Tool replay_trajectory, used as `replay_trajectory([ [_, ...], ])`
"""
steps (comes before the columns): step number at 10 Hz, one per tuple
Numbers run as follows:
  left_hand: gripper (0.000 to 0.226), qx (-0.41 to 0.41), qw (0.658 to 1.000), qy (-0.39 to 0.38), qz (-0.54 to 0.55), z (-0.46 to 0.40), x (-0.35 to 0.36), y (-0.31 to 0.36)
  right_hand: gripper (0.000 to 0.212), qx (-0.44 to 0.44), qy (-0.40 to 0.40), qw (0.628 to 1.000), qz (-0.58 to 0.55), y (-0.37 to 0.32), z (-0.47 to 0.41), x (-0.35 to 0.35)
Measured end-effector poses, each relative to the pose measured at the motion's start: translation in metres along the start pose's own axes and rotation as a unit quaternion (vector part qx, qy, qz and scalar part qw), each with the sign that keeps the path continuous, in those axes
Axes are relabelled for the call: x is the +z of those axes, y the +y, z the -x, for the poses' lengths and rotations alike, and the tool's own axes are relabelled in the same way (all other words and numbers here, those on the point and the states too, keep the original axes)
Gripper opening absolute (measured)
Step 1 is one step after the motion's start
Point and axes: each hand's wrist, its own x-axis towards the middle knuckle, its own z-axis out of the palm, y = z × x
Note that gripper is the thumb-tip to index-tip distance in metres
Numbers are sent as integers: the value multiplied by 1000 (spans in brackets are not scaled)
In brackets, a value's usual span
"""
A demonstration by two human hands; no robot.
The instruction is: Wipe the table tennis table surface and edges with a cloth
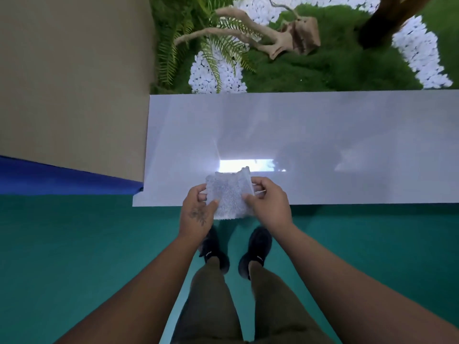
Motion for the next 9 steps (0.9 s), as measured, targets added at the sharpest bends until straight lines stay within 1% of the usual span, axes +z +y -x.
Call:
replay_trajectory([
  [1, 49, 10, 1000, 3, -16, -34, 10, -22, 33, -11, -4, 1000, 12, 19, -35, 18],
  [2, 51, 35, 999, 6, -31, -61, 18, -40, 36, -22, -6, 999, 38, 36, -63, 35],
  [3, 49, 40, 999, 0, -30, -83, 27, -61, 36, -22, -9, 998, 60, 53, -85, 48],
  [5, 49, 29, 999, 3, -36, -100, 42, -82, 37, -17, -11, 997, 70, 74, -109, 58],
  [6, 49, 18, 999, -8, -50, -103, 40, -77, 37, -11, -24, 995, 101, 76, -115, 57],
  [7, 47, 6, 998, -7, -54, -105, 33, -75, 45, -2, -29, 987, 157, 78, -117, 52],
  [8, 55, 51, 991, -3, -125, -101, 17, -56, 52, 7, -29, 970, 239, 54, -106, 36],
  [9, 60, 79, 986, -8, -149, -98, 1, -13, 59, -44, -36, 964, 258, 16, -90, 14],
])
